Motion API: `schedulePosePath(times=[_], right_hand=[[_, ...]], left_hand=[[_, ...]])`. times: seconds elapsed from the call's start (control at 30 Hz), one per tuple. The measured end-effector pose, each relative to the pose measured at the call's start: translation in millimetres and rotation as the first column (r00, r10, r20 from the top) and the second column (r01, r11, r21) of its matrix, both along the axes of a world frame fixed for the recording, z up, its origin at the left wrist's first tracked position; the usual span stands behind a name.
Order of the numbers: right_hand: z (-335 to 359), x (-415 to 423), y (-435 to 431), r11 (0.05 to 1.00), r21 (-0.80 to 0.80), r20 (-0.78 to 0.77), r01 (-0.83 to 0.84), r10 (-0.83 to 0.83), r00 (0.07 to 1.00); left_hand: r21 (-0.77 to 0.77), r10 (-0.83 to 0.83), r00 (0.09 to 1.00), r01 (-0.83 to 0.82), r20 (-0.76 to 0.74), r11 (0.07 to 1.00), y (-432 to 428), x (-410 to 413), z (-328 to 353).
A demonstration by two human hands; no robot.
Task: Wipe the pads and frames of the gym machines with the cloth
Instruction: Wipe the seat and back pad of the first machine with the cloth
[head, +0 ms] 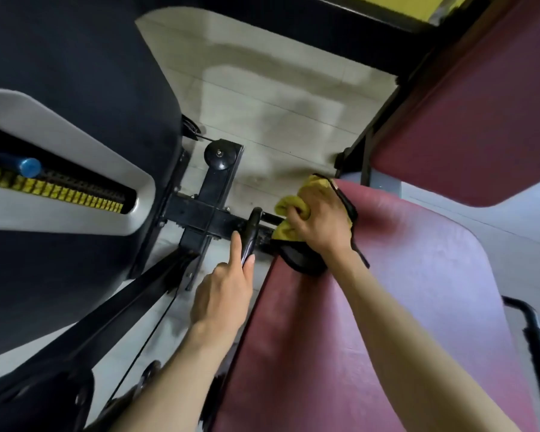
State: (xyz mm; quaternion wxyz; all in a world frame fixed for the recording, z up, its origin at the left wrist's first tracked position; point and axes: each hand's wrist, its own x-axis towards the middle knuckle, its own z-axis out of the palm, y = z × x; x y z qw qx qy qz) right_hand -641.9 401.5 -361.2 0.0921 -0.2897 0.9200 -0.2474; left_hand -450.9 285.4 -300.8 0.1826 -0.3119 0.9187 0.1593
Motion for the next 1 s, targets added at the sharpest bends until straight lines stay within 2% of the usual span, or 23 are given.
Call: schedulePosePath(times=[0.07,0.13,0.2,0.27,0.33,0.37,0.43,0.5,0.6,0.67,0.73,0.8,0.93,1.0], right_hand=[[2.6,-0.9,11.9,0.980,-0.043,0.006,-0.196,0.196,0.981],[-0.5,-23.8,8.3,0.947,0.048,0.022,-0.319,0.318,0.948],[-11.1,-50.4,-9.1,0.929,0.220,-0.004,-0.297,0.306,0.952],[-27.0,-71.0,-29.5,0.886,0.428,-0.058,-0.179,0.224,0.973],[-33.8,-81.6,-42.7,0.833,0.544,-0.021,-0.104,0.137,0.990],[-32.3,-82.5,-44.2,0.815,0.567,0.001,-0.122,0.148,0.989],[-24.4,-75.1,-39.1,0.807,0.546,-0.015,-0.225,0.278,0.960],[-9.6,-57.1,-33.2,0.822,0.434,-0.039,-0.369,0.426,0.904],[8.9,-25.0,-28.1,0.806,0.286,0.147,-0.518,0.498,0.855],[3.9,-23.4,-26.2,0.786,0.281,0.145,-0.551,0.533,0.834],[-5.4,-39.9,-30.2,0.747,0.393,0.122,-0.536,0.536,0.836],[-17.8,-60.3,-34.2,0.746,0.494,0.030,-0.446,0.498,0.866],[-24.3,-68.8,-46.5,0.756,0.604,0.034,-0.250,0.289,0.957],[-13.2,-58.9,-49.3,0.716,0.638,0.044,-0.283,0.333,0.942]], left_hand=[[-0.044,-0.029,1.000,0.029,-0.004,0.999,0.0,0.1,1.0],[-0.056,-0.057,0.998,0.056,-0.020,0.997,0.1,0.6,0.7],[-0.041,-0.067,0.997,0.066,-0.023,0.997,-0.2,1.4,-1.8],[-0.048,-0.063,0.997,0.061,-0.042,0.997,0.4,2.9,-5.7],[-0.078,-0.050,0.997,0.045,-0.061,0.996,1.2,3.6,-7.4],[-0.079,-0.047,0.997,0.041,-0.067,0.996,1.4,3.9,-7.1],[-0.088,-0.043,0.996,0.036,-0.083,0.996,0.6,3.6,-5.6],[-0.082,-0.039,0.995,0.032,-0.089,0.996,1.0,4.2,-3.5],[-0.037,-0.027,0.997,0.025,-0.070,0.999,-0.1,2.5,1.3],[-0.033,-0.040,0.997,0.038,-0.059,0.999,0.3,2.0,-0.7],[-0.028,-0.036,0.998,0.035,-0.050,0.999,0.6,2.0,-0.9],[-0.018,-0.043,0.998,0.042,-0.051,0.999,-0.2,2.5,-3.5],[0.033,-0.013,0.998,0.015,-0.065,0.999,-0.9,3.7,-4.4],[0.034,0.006,0.997,-0.003,-0.078,0.999,-1.1,2.6,-4.8]])
